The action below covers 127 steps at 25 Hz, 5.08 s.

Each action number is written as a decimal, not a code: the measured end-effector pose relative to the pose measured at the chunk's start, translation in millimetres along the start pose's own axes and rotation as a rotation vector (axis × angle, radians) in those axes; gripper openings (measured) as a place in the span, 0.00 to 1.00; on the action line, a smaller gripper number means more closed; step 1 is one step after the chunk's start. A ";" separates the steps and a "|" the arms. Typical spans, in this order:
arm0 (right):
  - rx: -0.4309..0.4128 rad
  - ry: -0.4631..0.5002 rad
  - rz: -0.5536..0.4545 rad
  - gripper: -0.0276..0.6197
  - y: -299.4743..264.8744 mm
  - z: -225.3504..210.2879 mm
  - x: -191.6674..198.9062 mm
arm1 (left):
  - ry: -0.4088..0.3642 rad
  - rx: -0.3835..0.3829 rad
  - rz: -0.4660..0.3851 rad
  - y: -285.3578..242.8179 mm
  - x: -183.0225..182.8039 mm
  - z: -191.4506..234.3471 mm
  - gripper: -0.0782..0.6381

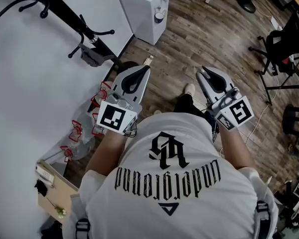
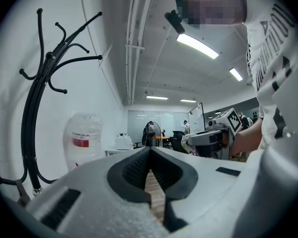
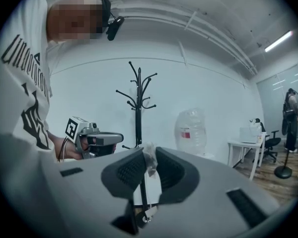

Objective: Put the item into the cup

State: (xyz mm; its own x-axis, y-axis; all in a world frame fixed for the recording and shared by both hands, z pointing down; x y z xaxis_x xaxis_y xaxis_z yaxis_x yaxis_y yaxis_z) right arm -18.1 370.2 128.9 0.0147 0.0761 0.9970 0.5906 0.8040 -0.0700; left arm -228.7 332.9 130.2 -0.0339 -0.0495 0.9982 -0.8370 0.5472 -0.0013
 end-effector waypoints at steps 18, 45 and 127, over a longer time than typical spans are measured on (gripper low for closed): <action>-0.091 -0.061 0.014 0.13 -18.4 -233.1 3.0 | 0.019 -0.066 0.038 -232.3 10.7 25.0 0.12; -0.218 -0.121 0.188 0.14 -235.8 -376.5 89.3 | 0.111 -0.259 0.245 -346.3 133.0 212.5 0.12; -0.261 0.041 0.440 0.10 -350.7 -385.5 215.9 | 0.189 -0.334 0.283 -383.9 255.6 239.1 0.12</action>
State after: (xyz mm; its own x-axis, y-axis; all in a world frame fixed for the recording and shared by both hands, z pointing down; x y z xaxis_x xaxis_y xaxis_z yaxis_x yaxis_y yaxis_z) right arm 89.0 -122.8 381.5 0.3357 0.3465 0.8759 0.7033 0.5264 -0.4778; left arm -46.6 -89.6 371.6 -0.1094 0.2764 0.9548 -0.5872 0.7571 -0.2864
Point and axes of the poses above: the fingertips, and each gripper's own axes: y backward along the fingers, z to its left, x out of its underside, the point moved 5 cm from there along y, backward along the fingers, and after that the axes turned 3 degrees about x, right-handed, at the moved point
